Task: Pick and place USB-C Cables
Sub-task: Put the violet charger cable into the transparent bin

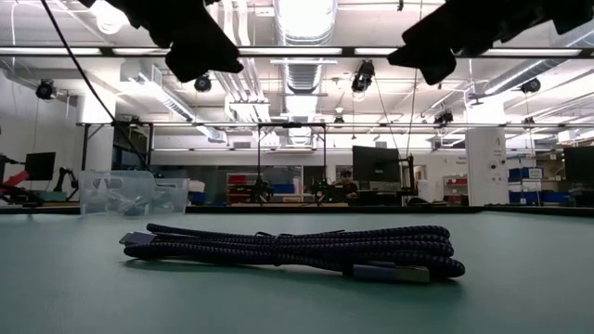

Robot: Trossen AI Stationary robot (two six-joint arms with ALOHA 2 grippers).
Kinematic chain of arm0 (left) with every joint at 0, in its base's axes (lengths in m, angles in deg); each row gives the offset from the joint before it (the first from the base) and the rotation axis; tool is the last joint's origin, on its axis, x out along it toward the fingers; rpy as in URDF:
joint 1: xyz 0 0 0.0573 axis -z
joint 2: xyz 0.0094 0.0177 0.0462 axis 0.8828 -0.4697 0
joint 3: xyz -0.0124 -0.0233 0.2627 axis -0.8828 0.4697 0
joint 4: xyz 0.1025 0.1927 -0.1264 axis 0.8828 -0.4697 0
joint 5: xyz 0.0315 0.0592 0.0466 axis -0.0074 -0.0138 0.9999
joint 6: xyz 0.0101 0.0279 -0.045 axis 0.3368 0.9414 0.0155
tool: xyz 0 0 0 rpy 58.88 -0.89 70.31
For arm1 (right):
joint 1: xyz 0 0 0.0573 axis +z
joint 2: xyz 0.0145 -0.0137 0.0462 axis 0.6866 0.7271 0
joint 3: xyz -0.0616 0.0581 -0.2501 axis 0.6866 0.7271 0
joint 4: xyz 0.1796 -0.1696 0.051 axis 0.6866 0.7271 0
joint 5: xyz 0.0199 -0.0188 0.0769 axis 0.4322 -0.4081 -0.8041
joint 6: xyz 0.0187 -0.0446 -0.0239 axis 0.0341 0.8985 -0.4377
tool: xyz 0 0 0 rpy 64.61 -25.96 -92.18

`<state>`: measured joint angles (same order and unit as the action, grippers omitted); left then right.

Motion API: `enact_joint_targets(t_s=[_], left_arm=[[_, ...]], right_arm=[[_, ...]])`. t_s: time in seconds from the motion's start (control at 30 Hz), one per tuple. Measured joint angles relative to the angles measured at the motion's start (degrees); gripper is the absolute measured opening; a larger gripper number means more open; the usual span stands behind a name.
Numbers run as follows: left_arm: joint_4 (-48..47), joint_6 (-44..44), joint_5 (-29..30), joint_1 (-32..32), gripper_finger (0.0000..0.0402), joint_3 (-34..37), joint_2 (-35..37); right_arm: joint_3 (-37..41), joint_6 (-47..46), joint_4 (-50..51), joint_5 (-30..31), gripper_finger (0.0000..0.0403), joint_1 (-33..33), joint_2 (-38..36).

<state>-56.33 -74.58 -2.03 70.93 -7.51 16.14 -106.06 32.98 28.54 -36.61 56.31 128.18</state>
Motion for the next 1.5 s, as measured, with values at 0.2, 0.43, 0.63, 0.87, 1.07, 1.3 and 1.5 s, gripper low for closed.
enact_joint_targets(t_s=[0.2,0.43,0.63,0.87,1.07,1.3,1.5], left_arm=[[7.6,0.0,0.0,4.0,0.0105,2.1,-2.7],[13.8,0.0,0.0,8.5,0.0105,2.7,-8.2],[18.8,2.5,-0.1,11.7,0.0105,2.7,-14.9],[24.3,7.2,-0.1,13.6,0.0105,2.0,-21.7],[31.4,7.3,-1.4,15.0,0.0105,1.9,-26.0],[36.1,6.9,-1.1,18.3,0.0105,1.9,-29.4],[39.4,6.9,1.5,19.4,0.0105,1.7,-32.7]], right_arm=[[-4.4,-1.6,0.2,0.1,0.0196,4.7,6.6],[-9.6,-2.9,0.7,0.2,0.0196,9.8,13.1],[-13.1,-2.9,0.7,3.1,0.0196,13.7,17.6],[-15.9,-3.4,0.8,6.9,0.0196,16.7,21.8],[-18.1,-4.3,3.3,7.6,0.0196,17.6,24.6],[-19.5,-4.9,5.0,7.7,0.0196,19.6,26.4],[-19.4,-5.6,5.4,9.6,0.0196,21.5,26.5]])
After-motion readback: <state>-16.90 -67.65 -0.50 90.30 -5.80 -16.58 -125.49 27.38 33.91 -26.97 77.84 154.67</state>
